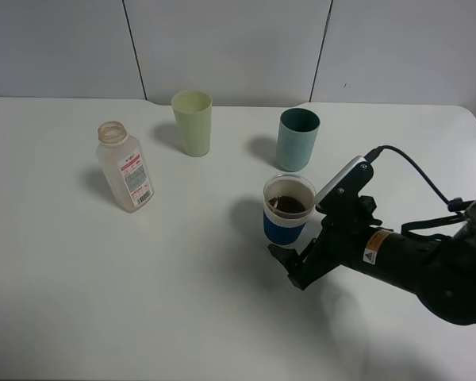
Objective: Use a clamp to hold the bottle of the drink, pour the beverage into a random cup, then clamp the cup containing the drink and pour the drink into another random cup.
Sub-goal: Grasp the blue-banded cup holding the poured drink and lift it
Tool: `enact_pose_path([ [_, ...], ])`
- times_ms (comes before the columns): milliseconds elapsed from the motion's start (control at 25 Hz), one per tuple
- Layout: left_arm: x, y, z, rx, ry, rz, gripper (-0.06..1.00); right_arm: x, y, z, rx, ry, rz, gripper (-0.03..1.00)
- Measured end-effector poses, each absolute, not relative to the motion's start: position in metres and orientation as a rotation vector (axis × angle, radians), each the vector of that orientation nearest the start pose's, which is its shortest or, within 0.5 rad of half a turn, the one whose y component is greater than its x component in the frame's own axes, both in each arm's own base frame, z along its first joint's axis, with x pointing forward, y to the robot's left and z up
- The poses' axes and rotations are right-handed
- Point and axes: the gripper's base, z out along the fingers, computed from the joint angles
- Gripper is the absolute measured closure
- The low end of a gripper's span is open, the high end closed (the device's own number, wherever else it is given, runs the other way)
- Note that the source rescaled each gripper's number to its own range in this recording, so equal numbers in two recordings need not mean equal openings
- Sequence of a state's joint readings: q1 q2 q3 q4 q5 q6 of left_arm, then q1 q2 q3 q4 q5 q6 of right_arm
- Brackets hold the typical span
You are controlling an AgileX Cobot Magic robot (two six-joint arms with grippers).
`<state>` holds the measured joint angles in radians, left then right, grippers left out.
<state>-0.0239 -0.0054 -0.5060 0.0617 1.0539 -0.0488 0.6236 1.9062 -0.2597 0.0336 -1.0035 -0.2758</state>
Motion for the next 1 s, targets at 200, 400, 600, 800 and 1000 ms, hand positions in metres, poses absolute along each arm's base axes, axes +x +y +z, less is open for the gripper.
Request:
enact_pose_path([
  [200, -0.006, 0.005, 0.28, -0.028, 2.024, 0.028, -0.06, 0.19, 0.136, 0.068, -0.891, 1.869, 0.208, -0.03],
  [400, -0.006, 0.005, 0.28, -0.028, 2.024, 0.028, -0.06, 0.19, 0.136, 0.062, -0.864, 1.882, 0.226, -0.03],
  [600, -0.006, 0.005, 0.28, -0.028, 2.024, 0.028, -0.06, 0.195, 0.14, 0.058, -0.851, 1.887, 0.234, -0.03],
  [800, -0.006, 0.005, 0.28, -0.028, 2.024, 0.028, -0.06, 0.201, 0.145, 0.06, -0.847, 1.862, 0.246, -0.03],
  [1000, -0.006, 0.005, 0.28, -0.028, 2.024, 0.028, -0.06, 0.202, 0.147, 0.06, -0.859, 1.848, 0.26, 0.0],
])
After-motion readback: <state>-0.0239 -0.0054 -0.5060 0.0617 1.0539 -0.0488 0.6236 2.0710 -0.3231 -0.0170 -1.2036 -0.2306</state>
